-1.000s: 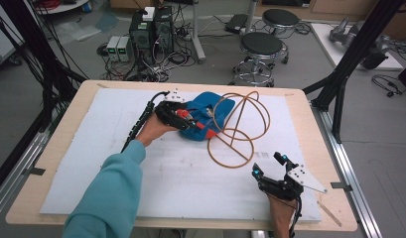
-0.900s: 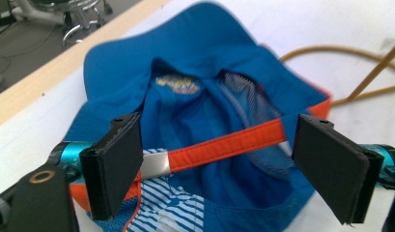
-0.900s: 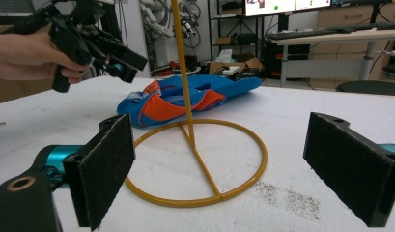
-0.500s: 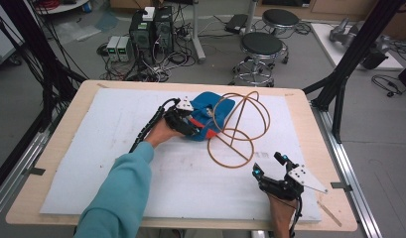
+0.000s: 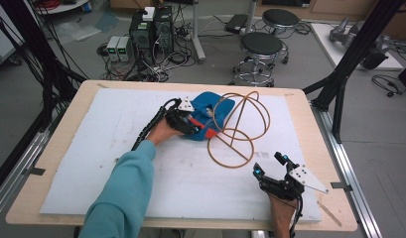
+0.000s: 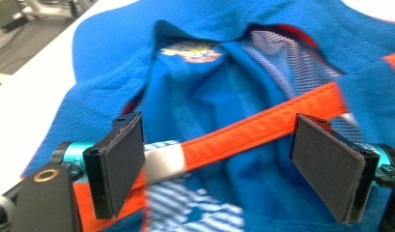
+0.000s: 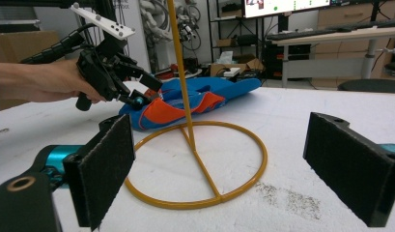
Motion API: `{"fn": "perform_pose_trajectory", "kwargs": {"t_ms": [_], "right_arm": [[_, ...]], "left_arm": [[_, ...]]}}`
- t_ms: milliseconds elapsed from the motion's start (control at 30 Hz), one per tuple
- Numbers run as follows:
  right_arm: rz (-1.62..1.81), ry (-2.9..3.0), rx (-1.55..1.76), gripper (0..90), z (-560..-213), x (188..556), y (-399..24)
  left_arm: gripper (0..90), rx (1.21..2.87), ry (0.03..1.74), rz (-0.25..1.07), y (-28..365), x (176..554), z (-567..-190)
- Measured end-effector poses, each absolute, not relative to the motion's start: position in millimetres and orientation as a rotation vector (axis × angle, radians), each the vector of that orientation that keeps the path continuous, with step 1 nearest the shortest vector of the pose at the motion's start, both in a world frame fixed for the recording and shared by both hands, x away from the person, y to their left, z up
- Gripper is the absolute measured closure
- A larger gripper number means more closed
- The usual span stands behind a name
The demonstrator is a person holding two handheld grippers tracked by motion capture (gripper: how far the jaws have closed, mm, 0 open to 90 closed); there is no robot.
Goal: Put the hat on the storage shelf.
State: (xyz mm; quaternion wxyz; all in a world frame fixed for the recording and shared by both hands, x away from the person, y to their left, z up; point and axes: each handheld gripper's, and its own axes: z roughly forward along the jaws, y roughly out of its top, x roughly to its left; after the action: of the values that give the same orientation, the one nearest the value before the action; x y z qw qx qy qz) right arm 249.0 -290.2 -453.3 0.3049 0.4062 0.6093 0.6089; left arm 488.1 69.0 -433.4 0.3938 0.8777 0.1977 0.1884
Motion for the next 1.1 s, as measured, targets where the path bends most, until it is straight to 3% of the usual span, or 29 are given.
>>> {"fn": "perform_pose_trajectory", "kwargs": {"t_ms": [633,800,900,967,1000,1100], "right_arm": [[1.634,1.605,1.091,10.0,-453.5,249.4,-291.8],[1.637,1.602,1.092,10.0,-453.6,249.6,-292.7],[1.642,1.601,1.098,10.0,-453.6,249.1,-292.7],[1.644,1.599,1.095,10.0,-453.7,249.2,-292.8],[1.644,1.599,1.095,10.0,-453.7,249.2,-292.8],[1.645,1.599,1.096,10.0,-453.7,249.0,-292.8]], "left_arm": [[21.1,2.263,0.507,0.468,61.6,494.8,-444.8],[20.7,2.237,0.551,0.405,65.6,499.6,-447.8],[29.5,2.213,0.584,0.357,69.1,501.8,-449.0],[46.0,2.207,0.595,0.364,70.5,501.7,-446.7],[46.0,2.22,0.596,0.378,72.1,501.9,-445.4],[58.2,2.222,0.609,0.384,72.0,501.4,-444.3]]}}
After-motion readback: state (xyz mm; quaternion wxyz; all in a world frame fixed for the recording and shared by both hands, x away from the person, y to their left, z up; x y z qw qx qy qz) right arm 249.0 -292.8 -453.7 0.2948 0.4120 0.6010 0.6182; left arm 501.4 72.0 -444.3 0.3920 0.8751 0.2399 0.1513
